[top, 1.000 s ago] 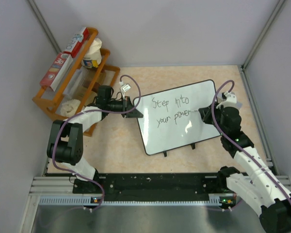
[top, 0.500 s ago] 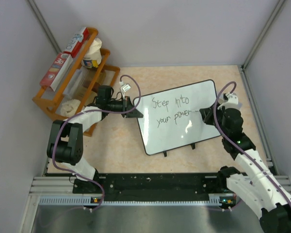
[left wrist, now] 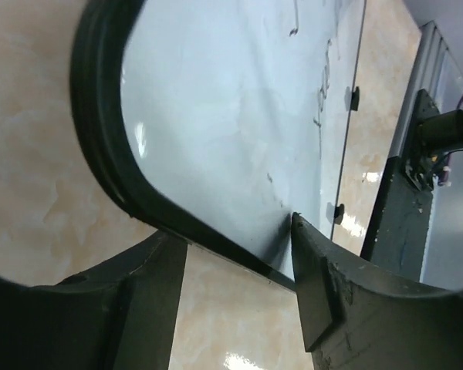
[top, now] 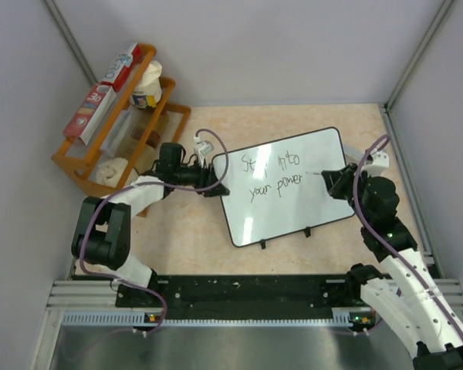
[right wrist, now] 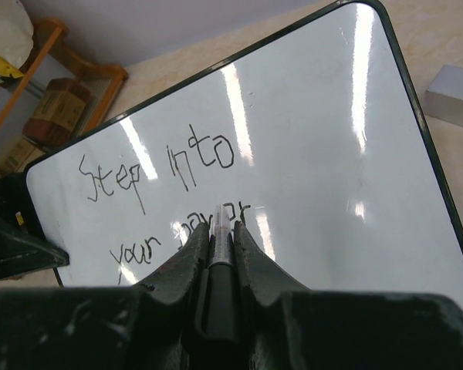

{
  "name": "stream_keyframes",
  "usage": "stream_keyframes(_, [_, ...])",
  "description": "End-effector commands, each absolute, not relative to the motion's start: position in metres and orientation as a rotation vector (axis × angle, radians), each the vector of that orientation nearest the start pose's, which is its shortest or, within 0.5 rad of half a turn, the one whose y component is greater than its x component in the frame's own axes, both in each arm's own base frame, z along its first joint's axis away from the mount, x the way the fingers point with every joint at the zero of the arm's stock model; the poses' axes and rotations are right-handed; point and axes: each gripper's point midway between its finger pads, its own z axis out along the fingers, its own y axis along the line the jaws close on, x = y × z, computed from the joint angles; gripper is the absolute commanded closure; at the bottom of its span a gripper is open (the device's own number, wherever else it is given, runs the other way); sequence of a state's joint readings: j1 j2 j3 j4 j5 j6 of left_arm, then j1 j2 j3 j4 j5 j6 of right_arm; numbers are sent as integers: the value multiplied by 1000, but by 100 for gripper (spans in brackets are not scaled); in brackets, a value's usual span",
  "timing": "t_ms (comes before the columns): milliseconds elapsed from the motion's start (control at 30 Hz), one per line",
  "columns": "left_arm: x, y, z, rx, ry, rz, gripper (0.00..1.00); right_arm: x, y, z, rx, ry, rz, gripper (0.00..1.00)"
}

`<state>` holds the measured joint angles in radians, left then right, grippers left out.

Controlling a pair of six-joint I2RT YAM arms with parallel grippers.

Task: Write a sentence on the whiteboard
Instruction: Put down the whiteboard on the whiteboard stand, then put down the whiteboard marker without the cap at the center of the board.

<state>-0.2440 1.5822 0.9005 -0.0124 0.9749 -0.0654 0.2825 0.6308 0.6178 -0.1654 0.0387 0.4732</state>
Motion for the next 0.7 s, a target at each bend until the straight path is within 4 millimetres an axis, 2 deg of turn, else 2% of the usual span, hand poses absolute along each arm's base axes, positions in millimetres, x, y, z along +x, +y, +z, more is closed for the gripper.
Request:
stream_keyframes(0, [314,-219,133,719,2038,-1092,37,274,92,270,199,1712,545,100])
stream_keyframes(33, [317,-218,142,719,1999,-1066,32,273,93,271,196,1711,550,100])
stream_keyframes(100, [318,-214,145,686,2001,-1025,28,271,93,270,196,1714,556,100])
stream_keyframes(133, [318,-212,153,678,1978,-1004,11,270,94,270,193,1711,561,100])
stream_keyframes(167, [317,-210,157,662,1972,-991,3,269,94,269,195,1715,564,100])
stream_keyframes(200, [318,-206,157,639,1972,-959,1,269,93,268,197,1719,562,100])
stream_keyframes(233, [316,-204,167,632,1945,-942,1,268,93,268,199,1716,565,100])
stream_keyframes(300, [313,-200,172,600,1938,-922,1,264,98,266,184,1728,594,100])
stream_keyframes(333, [314,-197,182,573,1917,-892,1,263,100,265,174,1733,605,100])
stream_keyframes(400, [312,-192,187,539,1909,-868,1,260,101,265,178,1733,621,100])
stream_keyframes(533, [305,-184,216,478,1840,-827,1,252,110,261,162,1749,683,100])
stream_keyframes(667, [300,-172,236,389,1818,-780,1,244,118,257,151,1772,748,100])
